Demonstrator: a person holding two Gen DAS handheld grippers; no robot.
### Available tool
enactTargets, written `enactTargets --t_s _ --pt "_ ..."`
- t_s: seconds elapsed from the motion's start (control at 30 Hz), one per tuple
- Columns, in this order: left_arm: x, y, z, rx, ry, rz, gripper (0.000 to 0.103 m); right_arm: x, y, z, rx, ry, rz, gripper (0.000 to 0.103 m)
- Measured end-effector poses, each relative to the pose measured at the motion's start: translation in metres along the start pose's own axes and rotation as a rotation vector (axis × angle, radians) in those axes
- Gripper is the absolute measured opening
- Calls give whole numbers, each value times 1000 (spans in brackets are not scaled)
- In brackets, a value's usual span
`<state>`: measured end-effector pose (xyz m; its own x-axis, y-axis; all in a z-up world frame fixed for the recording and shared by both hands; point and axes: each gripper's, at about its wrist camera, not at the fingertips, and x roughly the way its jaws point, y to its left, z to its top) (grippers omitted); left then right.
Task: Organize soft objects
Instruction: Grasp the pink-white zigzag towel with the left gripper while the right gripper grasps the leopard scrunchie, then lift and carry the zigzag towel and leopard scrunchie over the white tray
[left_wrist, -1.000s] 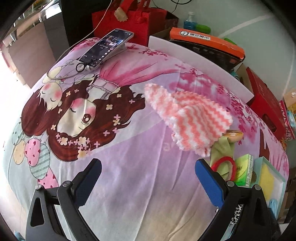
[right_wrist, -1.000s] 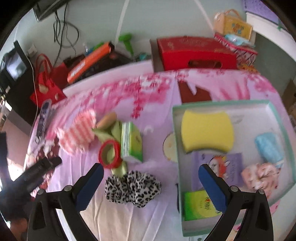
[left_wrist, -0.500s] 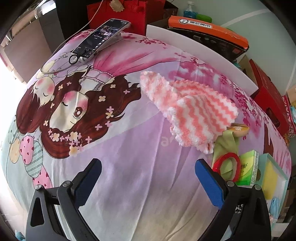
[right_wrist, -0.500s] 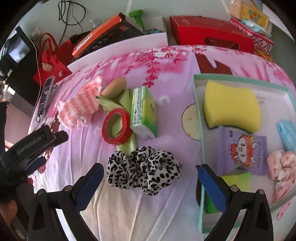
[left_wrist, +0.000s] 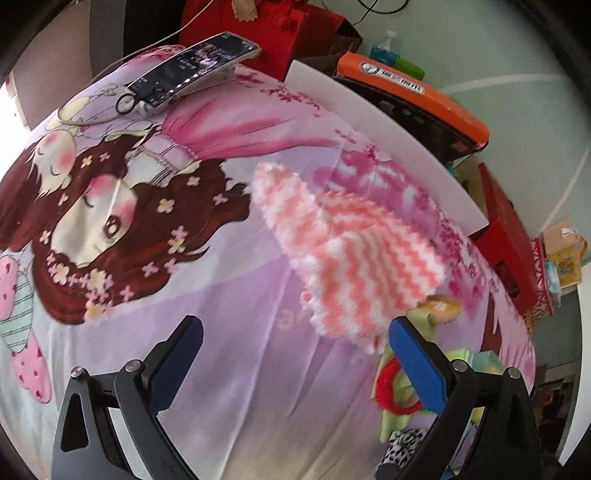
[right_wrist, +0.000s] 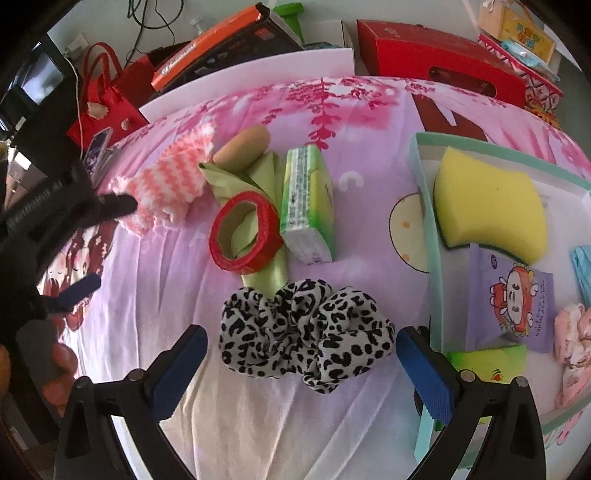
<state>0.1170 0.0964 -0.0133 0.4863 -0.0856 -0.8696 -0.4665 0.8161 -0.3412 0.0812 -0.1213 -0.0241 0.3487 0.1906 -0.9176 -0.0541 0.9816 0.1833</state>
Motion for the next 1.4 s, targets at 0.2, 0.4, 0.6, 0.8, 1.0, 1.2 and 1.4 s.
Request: enactTargets --t_s 0.2,0.4,0.6,0.8,1.0,1.2,1.4 --pt "10 -5 6 5 -21 -44 84 3 -1 0 -10 10 -9 93" --pt "16 -7 9 14 -32 -69 66 3 -2 1 -18 15 -9 82" --pt "22 -13 7 47 -18 -74 38 1 -5 2 -3 15 -1 72" --pt "26 -14 4 57 0 -85 10 2 -5 1 7 21 12 58" --pt "21 -15 4 60 -5 -88 7 0 -7 2 23 10 19 45" --pt "13 -18 5 62 -10 -110 7 -5 -8 3 21 -6 15 32" --pt "-2 -23 6 76 -32 -123 7 -8 -12 2 36 -14 46 25"
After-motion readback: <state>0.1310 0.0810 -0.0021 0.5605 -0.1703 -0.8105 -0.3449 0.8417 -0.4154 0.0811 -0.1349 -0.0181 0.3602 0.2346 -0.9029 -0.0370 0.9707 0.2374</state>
